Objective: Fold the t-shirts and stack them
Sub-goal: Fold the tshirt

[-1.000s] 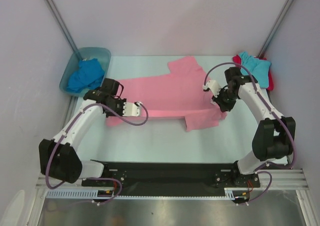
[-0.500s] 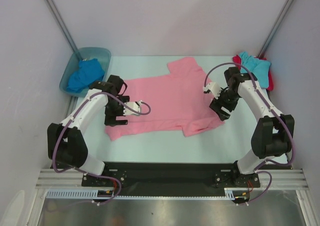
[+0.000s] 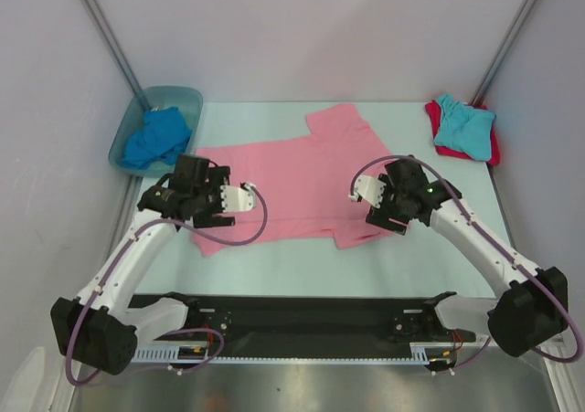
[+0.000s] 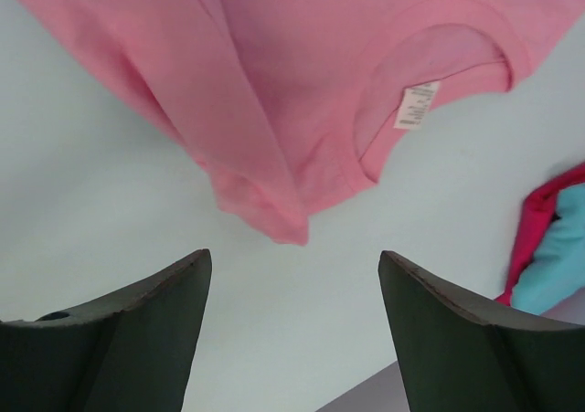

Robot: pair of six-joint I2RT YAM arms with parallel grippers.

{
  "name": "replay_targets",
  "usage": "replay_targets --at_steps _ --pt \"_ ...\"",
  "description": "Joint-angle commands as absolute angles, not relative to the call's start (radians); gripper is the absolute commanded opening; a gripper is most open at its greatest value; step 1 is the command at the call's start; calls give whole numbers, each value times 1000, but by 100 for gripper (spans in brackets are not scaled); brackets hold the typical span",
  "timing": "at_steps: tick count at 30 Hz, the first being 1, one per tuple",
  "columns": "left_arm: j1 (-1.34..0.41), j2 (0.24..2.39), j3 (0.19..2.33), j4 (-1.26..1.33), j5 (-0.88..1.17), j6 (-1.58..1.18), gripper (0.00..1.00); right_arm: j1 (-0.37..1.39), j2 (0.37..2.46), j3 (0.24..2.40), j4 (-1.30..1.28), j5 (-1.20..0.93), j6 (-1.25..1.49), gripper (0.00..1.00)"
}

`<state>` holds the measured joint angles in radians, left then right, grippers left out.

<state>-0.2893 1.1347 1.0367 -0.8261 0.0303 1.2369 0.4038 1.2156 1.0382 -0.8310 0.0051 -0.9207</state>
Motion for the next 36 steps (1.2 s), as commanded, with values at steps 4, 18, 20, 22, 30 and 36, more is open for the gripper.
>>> replay_targets --at_steps 4,18,20,22,30,36 --pt "-344 1095 872 -874 115 1264 100 422 1264 989 -710 126 -948 80" --pt "-354 1167 739 -844 78 1324 100 359 1407 1173 -680 161 -1017 80" --pt "-354 1166 733 -847 71 1321 100 356 1408 1175 -677 166 -1022 80" --pt "-354 1166 715 -853 61 1321 100 350 1407 1175 -666 169 -1026 80" --pt "-353 1189 655 -842 35 1316 100 345 1416 1192 -663 172 -1022 80" --pt "-353 1252 629 -700 0 1279 100 342 1416 1204 -673 178 -1020 80"
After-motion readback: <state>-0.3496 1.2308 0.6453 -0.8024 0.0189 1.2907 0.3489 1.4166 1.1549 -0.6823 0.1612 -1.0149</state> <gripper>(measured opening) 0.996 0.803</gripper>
